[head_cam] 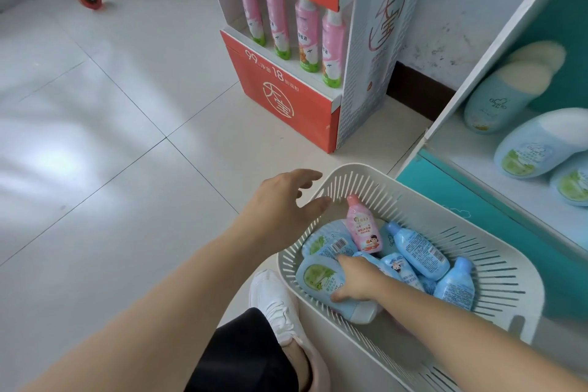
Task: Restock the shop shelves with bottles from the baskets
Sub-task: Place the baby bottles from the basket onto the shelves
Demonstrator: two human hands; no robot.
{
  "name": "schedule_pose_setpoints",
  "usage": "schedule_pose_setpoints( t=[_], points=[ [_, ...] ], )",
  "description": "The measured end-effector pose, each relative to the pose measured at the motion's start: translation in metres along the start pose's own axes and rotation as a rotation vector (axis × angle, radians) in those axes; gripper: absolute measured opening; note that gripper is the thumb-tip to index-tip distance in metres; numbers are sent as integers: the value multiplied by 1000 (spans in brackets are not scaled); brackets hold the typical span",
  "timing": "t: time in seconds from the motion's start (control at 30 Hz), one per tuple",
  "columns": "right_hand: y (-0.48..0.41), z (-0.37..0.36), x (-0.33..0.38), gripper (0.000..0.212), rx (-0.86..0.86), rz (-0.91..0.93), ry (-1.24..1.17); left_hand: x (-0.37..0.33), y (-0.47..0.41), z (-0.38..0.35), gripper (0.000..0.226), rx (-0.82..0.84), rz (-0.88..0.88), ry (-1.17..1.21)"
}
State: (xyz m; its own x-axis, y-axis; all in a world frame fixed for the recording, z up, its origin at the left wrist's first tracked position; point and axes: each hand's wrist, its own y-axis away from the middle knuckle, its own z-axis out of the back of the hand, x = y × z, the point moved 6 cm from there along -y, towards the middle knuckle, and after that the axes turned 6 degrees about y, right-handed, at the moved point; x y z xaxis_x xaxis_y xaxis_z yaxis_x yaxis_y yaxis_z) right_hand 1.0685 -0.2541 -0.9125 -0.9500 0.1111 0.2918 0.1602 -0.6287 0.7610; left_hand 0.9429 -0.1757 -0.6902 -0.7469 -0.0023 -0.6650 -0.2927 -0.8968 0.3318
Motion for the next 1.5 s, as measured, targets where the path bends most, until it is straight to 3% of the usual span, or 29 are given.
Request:
schedule_pose_setpoints(
  t=[0.5, 0.77, 0.93, 1.0, 1.3, 1.5],
  points=[
    [10, 10, -13, 65, 13, -39, -184, -11, -2, -11, 46, 77, -16, -69],
    [67, 74, -28, 58, -43, 52, -451, -23, -3, -33, 69, 304, -39, -208],
    [121, 117, -28, 38, -168, 151, -568, -36, 2, -54, 89, 483, -58, -334],
    [143, 134, -30, 38, -240, 159, -556, -46, 2, -61, 86, 516, -93, -355],
    [227, 196, -76, 42, -494, 132, -383, -124, -1, -83, 62, 342, -289, -144],
    [253, 207, -116, 45, -512, 129, -401, -156, -8, -103, 61, 337, -327, -47]
  ],
)
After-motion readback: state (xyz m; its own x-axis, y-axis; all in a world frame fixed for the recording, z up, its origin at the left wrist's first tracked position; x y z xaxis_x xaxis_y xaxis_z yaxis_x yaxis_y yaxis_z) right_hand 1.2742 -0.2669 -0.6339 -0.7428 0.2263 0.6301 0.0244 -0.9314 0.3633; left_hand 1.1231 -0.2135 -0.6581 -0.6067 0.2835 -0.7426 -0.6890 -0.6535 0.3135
